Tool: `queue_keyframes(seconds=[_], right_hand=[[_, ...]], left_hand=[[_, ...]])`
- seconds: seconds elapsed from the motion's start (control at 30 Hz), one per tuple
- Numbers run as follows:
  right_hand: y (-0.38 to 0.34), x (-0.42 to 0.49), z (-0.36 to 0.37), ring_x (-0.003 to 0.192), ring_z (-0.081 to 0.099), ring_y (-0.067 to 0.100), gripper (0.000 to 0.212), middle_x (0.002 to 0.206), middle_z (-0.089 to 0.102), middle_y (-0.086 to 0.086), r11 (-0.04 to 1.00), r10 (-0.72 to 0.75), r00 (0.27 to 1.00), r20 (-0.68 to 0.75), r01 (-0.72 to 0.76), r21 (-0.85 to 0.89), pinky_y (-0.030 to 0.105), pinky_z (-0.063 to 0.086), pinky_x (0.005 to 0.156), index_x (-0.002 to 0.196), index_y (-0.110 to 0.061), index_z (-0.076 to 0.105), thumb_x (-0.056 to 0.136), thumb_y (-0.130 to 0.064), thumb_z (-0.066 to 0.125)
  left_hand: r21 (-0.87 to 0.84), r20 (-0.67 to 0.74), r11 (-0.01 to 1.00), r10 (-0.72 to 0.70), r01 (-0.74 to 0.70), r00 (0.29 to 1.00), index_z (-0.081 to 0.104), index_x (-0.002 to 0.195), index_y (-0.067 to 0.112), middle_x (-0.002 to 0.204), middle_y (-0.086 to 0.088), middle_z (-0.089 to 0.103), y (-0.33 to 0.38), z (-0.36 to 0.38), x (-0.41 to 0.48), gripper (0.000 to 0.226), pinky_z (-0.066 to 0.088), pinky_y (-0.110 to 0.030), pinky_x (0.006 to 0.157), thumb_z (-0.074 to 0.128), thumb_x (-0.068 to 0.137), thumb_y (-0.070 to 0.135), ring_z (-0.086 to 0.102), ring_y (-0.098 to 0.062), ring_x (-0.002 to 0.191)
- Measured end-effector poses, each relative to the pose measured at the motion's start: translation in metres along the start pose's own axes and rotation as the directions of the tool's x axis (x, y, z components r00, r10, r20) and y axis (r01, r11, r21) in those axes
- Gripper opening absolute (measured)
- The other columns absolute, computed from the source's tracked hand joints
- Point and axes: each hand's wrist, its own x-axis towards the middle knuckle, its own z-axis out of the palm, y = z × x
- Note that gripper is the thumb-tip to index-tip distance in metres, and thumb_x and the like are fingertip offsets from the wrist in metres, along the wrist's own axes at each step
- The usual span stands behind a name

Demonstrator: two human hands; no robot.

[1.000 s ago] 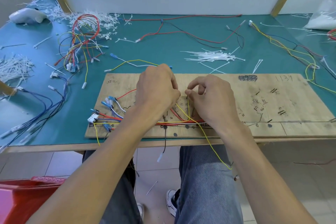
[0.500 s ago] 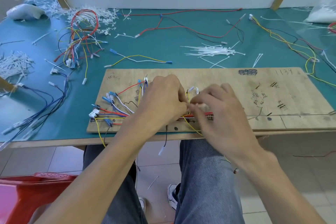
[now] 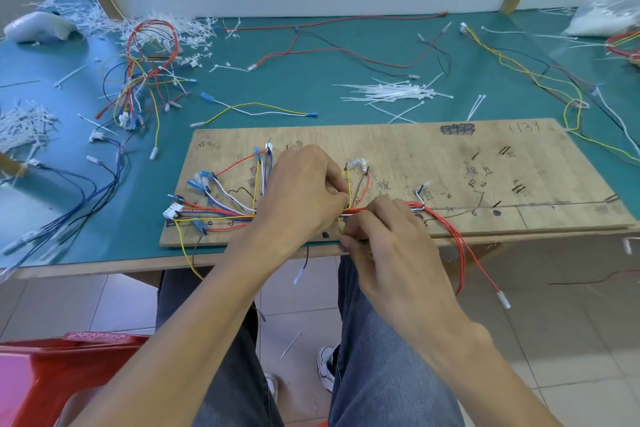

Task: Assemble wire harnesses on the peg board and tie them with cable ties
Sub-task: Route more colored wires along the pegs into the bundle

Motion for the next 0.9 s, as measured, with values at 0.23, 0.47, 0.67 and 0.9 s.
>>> queue_keyframes(seconds=[0.23,0.47,0.67,0.9], right_hand=[[0.003,-0.002,-0.006,0.087,0.05,0.03,0.015,0.097,0.054,0.006,0.979,-0.059,0.984,0.169,0.09,-0.182,0.047,0.046,0.073,0.098,-0.014,0.058,0.092,-0.001,0.063],[-0.007,-0.004,-0.021,0.094,0.054,0.028,0.04,0.104,0.057,0.005,0.98,0.0,0.942,0.336,0.067,-0.189,0.037,0.046,0.077,0.108,-0.016,0.056,0.074,0.001,0.069],[-0.001,-0.017,-0.024,0.102,0.062,0.031,0.031,0.121,0.057,-0.002,0.996,0.093,0.945,0.313,-0.088,-0.03,0.043,0.049,0.082,0.13,-0.023,0.048,0.103,-0.012,0.056],[0.028,-0.01,-0.061,0.095,0.063,0.02,0.016,0.098,0.064,-0.008,0.993,0.106,0.964,0.245,-0.113,0.016,0.043,0.049,0.087,0.104,-0.024,0.071,0.105,-0.027,0.056]], left_hand=[[0.13,-0.095,0.964,0.244,-0.231,0.965,0.08,0.095,0.02,0.092,0.007,0.07,-0.007,0.006,-0.022,0.009,0.044,-0.037,0.094,0.072,0.092,0.019,0.046,-0.021,0.106],[0.373,-0.111,0.854,0.428,-0.362,0.897,0.078,0.112,0.015,0.116,0.007,0.077,-0.011,0.016,-0.076,0.024,0.049,-0.044,0.085,0.062,0.094,0.017,0.063,-0.026,0.108],[0.498,0.032,0.812,0.333,-0.304,0.942,0.074,0.126,0.013,0.131,0.002,0.073,-0.001,0.015,-0.083,0.048,0.049,-0.044,0.094,0.054,0.083,0.017,0.063,-0.025,0.122],[0.566,0.051,0.784,0.275,-0.254,0.96,0.064,0.14,0.013,0.136,0.002,0.07,-0.002,0.018,-0.088,0.059,0.047,-0.044,0.096,0.069,0.081,0.014,0.059,-0.024,0.125]])
